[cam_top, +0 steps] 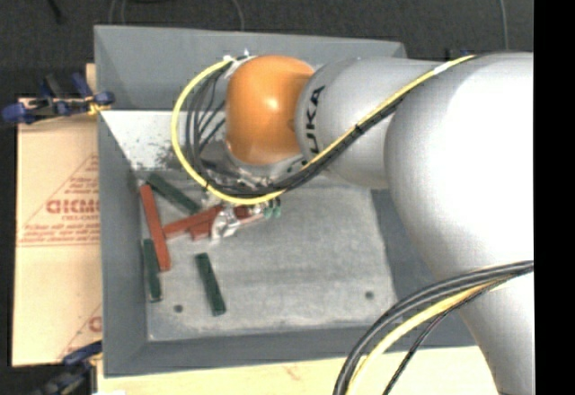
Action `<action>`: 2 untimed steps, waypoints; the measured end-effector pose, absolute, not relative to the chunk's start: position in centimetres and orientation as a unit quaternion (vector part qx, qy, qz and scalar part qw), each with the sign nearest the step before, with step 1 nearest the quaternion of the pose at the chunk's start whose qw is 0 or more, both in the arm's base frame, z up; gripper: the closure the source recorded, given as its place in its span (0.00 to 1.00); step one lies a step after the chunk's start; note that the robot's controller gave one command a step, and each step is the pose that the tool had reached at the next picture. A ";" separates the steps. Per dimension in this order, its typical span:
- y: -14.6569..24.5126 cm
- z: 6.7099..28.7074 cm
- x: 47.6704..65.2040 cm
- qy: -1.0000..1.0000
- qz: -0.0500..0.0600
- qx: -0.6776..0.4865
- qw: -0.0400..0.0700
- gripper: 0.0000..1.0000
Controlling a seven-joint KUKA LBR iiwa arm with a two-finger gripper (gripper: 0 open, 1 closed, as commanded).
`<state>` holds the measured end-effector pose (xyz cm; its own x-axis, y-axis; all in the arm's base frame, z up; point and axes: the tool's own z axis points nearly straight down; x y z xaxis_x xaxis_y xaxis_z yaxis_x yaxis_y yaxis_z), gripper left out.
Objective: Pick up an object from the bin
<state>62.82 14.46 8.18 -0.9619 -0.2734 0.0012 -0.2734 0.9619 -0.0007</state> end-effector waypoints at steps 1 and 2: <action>14.5 8.2 62.8 -0.991 0.000 0.137 0.000 1.00; 13.7 10.8 62.6 -0.992 -0.001 0.129 0.000 1.00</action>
Offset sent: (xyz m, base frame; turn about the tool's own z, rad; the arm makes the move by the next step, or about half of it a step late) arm -0.0018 -0.0123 0.0439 0.0293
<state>62.59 13.74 10.82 -0.9666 -0.2564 -0.0002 -0.2564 0.9666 0.0024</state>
